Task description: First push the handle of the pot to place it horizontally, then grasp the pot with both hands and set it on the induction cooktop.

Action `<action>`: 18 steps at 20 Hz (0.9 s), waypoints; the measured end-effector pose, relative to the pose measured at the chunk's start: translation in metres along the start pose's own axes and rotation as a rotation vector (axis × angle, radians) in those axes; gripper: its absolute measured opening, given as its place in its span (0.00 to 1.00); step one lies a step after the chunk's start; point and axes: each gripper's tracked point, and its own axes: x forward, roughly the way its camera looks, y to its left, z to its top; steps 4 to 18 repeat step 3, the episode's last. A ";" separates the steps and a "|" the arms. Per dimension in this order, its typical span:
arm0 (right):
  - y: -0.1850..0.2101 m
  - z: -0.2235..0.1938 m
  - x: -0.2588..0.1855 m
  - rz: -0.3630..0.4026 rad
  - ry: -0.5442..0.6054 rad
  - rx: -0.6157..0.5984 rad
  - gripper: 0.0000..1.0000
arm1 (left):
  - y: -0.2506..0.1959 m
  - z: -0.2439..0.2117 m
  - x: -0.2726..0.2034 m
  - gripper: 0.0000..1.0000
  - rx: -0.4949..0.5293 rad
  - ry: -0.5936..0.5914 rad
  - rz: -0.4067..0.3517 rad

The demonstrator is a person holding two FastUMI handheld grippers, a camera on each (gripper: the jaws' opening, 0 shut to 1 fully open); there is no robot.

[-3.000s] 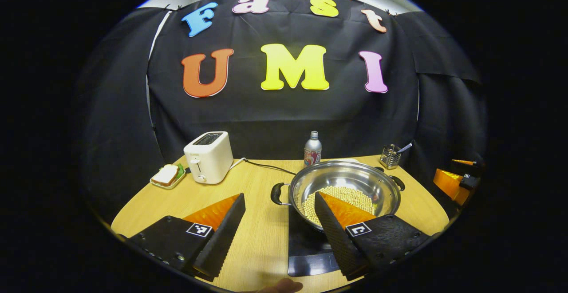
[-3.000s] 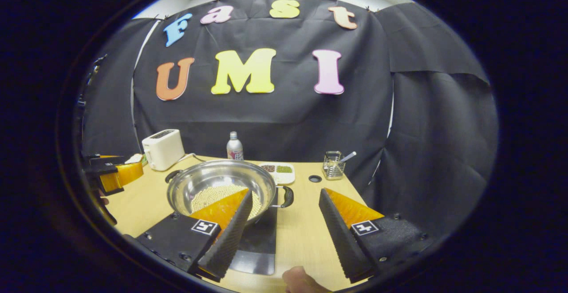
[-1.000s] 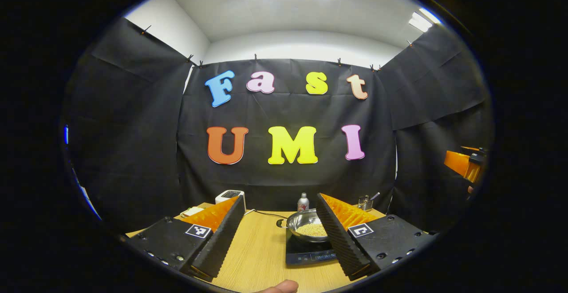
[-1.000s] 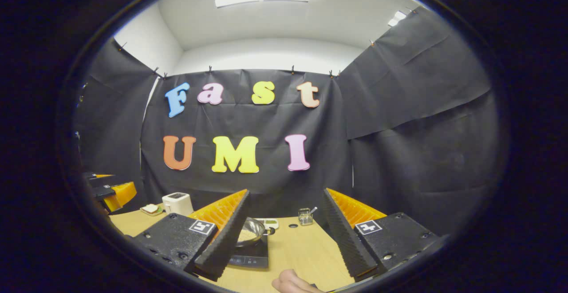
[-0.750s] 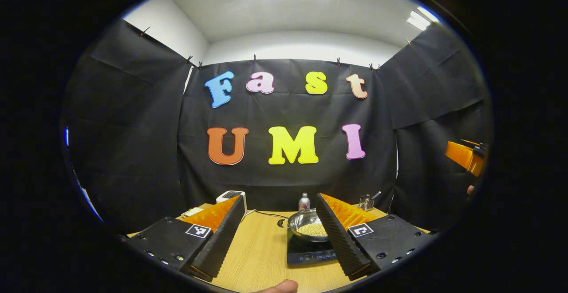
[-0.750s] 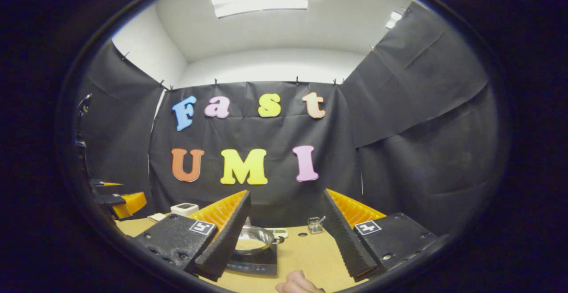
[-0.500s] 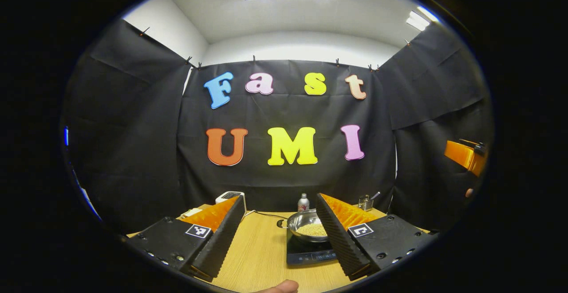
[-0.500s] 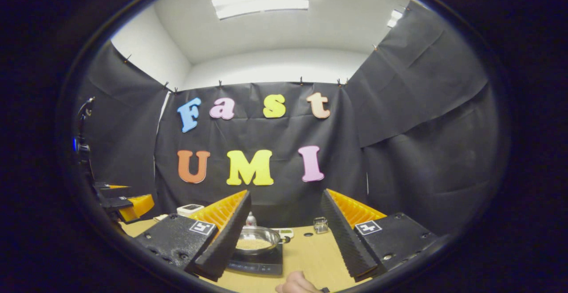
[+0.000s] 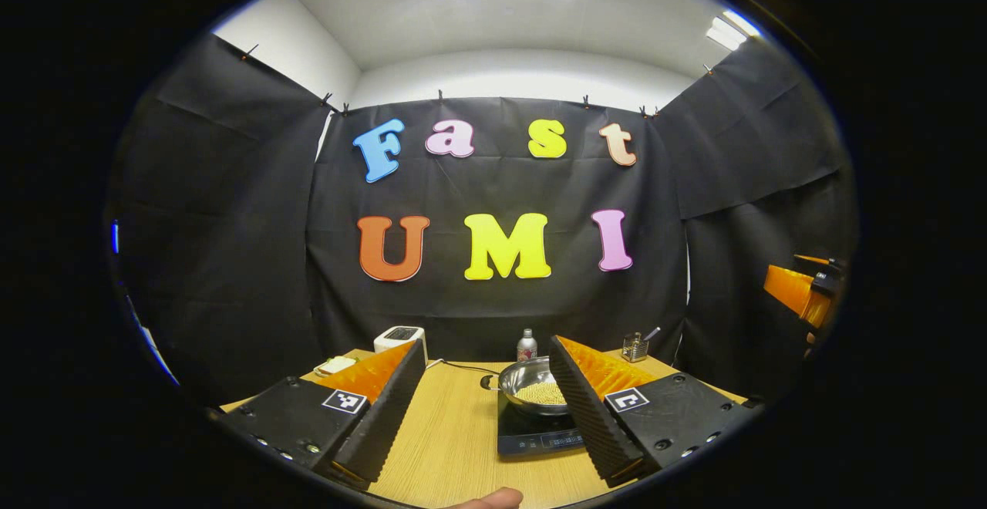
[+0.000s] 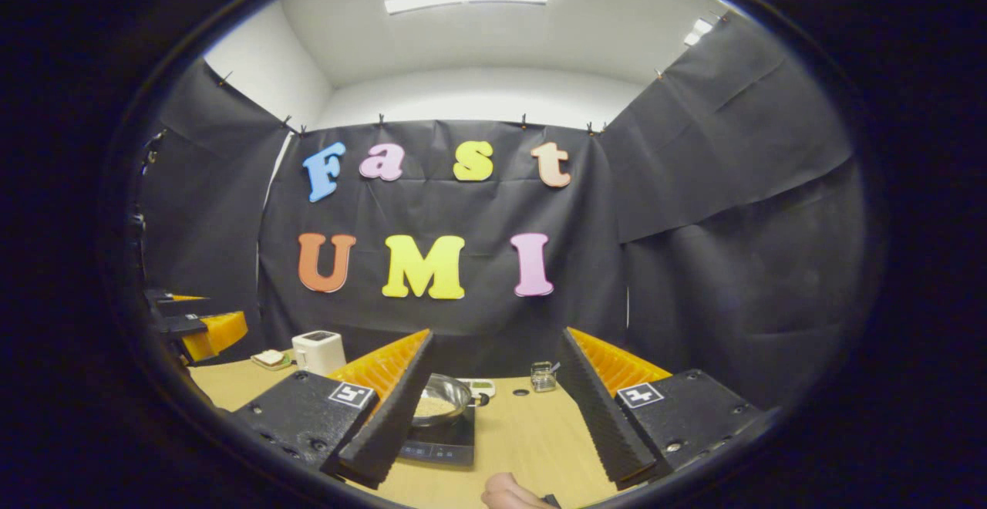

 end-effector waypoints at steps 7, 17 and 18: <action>-0.003 -0.009 0.001 -0.004 0.022 0.013 0.98 | -0.003 0.000 -0.001 0.96 0.002 0.002 -0.006; -0.003 -0.009 0.001 -0.004 0.022 0.013 0.98 | -0.003 0.000 -0.001 0.96 0.002 0.002 -0.006; -0.003 -0.009 0.001 -0.004 0.022 0.013 0.98 | -0.003 0.000 -0.001 0.96 0.002 0.002 -0.006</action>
